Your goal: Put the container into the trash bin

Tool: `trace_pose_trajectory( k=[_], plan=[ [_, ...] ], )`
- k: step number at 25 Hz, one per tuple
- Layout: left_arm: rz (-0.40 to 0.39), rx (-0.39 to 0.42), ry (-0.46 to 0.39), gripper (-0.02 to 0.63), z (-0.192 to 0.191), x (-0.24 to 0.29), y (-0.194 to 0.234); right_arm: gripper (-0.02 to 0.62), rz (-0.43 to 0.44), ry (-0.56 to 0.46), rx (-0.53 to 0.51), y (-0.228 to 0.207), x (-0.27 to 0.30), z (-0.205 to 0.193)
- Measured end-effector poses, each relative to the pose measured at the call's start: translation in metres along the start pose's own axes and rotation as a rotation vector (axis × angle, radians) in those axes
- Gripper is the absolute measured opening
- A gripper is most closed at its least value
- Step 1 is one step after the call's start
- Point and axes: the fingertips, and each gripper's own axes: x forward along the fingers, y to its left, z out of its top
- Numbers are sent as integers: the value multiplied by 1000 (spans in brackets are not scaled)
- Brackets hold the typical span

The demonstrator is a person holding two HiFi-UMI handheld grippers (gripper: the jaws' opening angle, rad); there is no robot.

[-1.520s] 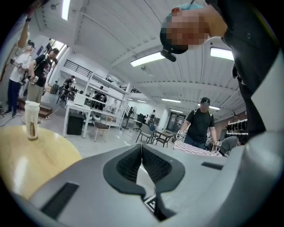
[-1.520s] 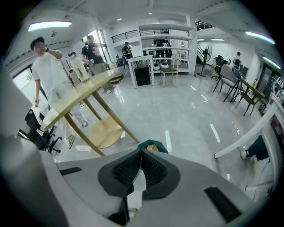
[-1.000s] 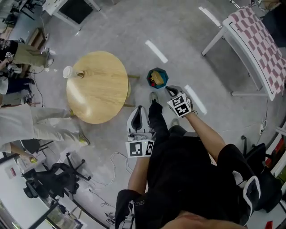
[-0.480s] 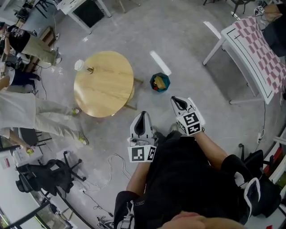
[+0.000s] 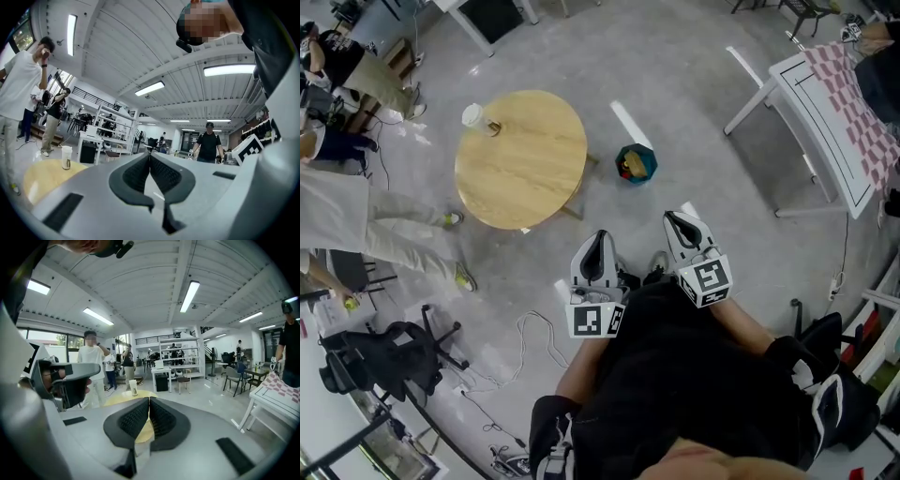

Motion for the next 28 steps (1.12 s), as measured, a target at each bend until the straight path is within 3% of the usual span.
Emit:
trace_pose_trajectory(
  k=[28],
  plan=[
    [-14, -30, -18, 11, -3, -22, 17, 26, 10, 36, -33, 39, 7, -12]
  ],
)
